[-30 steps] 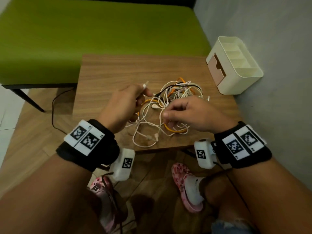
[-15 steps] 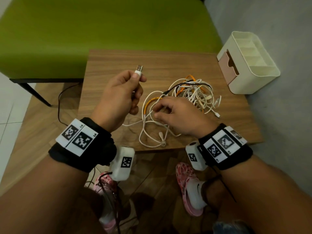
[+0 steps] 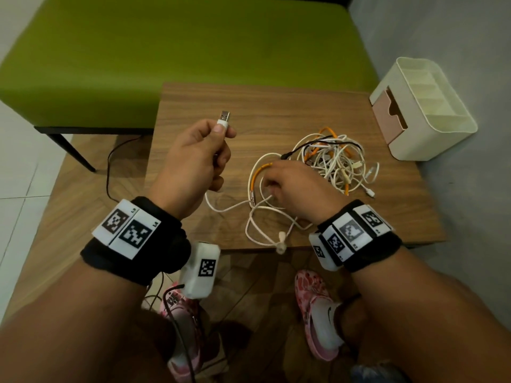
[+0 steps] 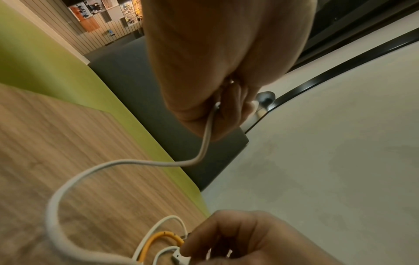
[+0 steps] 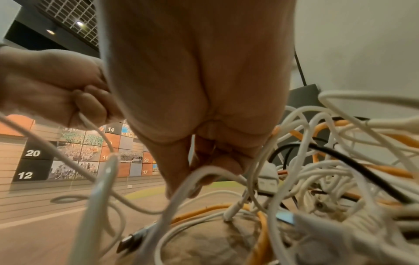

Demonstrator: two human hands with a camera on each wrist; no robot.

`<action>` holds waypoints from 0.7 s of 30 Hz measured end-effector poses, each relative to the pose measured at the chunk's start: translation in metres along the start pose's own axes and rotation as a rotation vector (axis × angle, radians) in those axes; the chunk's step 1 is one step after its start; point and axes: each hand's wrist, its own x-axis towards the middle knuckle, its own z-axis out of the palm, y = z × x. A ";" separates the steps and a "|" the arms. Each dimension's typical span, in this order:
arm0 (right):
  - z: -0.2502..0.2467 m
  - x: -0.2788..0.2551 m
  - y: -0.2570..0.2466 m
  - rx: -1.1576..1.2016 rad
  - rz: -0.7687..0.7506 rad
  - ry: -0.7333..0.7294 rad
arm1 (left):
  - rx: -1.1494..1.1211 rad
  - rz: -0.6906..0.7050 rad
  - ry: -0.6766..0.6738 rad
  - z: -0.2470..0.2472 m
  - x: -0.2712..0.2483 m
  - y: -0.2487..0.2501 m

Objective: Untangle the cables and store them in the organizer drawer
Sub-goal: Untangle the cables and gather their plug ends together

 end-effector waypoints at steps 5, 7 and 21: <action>0.010 -0.001 0.002 -0.074 -0.029 -0.017 | 0.014 0.009 0.008 0.001 0.002 0.003; 0.005 0.000 0.002 -0.052 -0.048 0.098 | 0.014 0.010 0.015 0.001 0.002 0.004; -0.054 -0.037 0.001 0.872 -0.112 0.365 | 0.102 -0.010 -0.008 0.026 0.016 0.001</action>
